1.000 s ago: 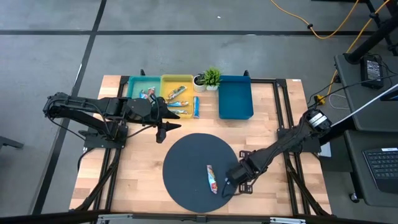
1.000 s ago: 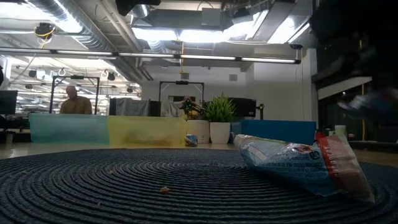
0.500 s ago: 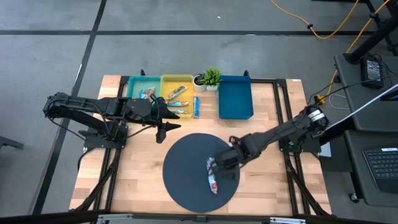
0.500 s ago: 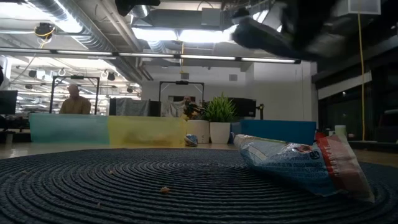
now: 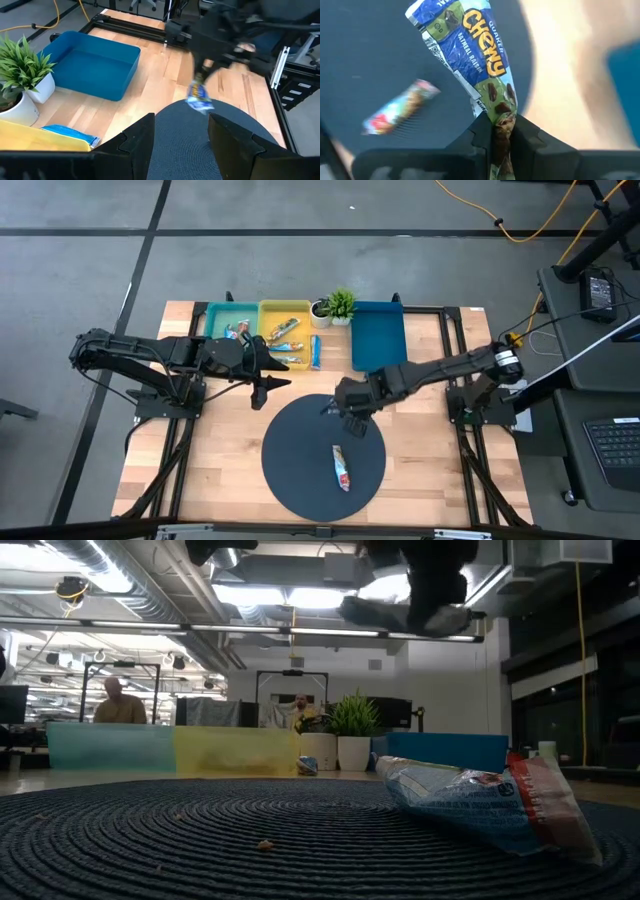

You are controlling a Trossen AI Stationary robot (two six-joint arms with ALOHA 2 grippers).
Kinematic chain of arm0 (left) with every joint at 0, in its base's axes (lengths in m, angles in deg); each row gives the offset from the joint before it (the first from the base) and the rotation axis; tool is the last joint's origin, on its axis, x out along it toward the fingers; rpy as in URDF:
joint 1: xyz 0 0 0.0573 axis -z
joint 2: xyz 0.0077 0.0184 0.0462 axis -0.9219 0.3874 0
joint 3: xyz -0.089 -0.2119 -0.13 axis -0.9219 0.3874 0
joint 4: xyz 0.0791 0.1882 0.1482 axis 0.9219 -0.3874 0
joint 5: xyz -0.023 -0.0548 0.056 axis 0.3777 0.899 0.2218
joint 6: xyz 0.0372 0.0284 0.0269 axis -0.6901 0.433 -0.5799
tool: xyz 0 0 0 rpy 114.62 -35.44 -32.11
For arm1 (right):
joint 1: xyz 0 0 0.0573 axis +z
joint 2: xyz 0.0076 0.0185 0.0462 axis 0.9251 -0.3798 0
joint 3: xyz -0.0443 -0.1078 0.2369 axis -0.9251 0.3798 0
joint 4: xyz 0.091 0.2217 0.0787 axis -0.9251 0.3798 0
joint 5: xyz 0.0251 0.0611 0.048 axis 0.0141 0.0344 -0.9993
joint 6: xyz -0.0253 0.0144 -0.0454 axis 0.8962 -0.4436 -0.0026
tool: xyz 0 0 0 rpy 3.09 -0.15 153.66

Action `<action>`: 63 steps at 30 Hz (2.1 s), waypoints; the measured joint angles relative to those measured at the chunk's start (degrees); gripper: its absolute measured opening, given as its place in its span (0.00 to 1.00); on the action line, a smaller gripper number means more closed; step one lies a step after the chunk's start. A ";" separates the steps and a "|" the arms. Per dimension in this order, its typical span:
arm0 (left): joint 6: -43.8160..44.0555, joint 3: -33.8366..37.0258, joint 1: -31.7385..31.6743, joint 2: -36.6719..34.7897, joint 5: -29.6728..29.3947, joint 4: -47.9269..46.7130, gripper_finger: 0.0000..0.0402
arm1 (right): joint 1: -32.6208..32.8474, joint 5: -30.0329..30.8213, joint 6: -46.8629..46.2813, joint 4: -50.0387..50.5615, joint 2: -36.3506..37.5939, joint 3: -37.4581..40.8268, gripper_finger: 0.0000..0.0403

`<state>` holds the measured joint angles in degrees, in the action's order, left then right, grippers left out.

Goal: Pick and place Granola Bars by type
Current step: Put the blue granola bar into the blue bin

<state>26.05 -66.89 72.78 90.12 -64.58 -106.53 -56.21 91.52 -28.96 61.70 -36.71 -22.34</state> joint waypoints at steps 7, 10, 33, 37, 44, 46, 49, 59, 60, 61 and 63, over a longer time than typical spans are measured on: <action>0.02 0.00 -0.01 -0.01 -2.05 0.00 0.43 | -9.26 2.31 13.16 6.05 0.29 -0.01 0.12; 0.00 0.00 -0.05 0.00 -3.00 -0.03 0.43 | -14.02 2.41 21.75 6.25 0.55 -0.02 0.12; 5.55 0.00 -0.05 0.00 -13.49 -3.48 0.43 | -45.76 -2.64 55.45 -1.04 0.57 -0.02 0.12; 5.21 -0.01 -0.05 -0.01 -13.49 -3.50 0.43 | -46.40 -2.67 55.39 -2.82 0.57 -0.02 0.12; 4.58 0.00 -0.05 0.00 -13.42 -4.71 0.43 | -46.36 -2.84 52.48 -4.92 0.55 -0.02 0.12; 4.52 -0.02 -0.05 -0.01 -13.41 -4.77 0.43 | -46.36 -2.84 52.29 -4.94 0.55 -0.02 0.12; 4.52 -0.01 -0.05 0.00 -13.38 -4.79 0.43 | -46.36 -2.84 52.22 -4.96 0.55 -0.02 0.12; 4.52 0.00 -0.05 -0.01 -13.28 -4.79 0.43 | -48.11 -4.11 47.69 -5.10 -0.96 1.97 0.12; 4.52 0.00 -0.05 -0.01 -13.25 -4.83 0.43 | -48.26 -4.17 47.50 -5.39 -0.96 3.18 0.12; 4.52 0.00 -0.05 -0.01 -13.25 -4.85 0.43 | -48.35 -4.15 47.20 -5.67 -0.98 4.49 0.12; 4.58 -0.01 -0.05 -0.01 -13.03 -5.01 0.43 | -48.39 -4.15 46.59 -6.39 -1.07 7.01 0.12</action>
<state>30.64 -66.90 72.73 90.11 -77.61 -111.55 -104.61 87.37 17.62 55.30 -37.78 -15.32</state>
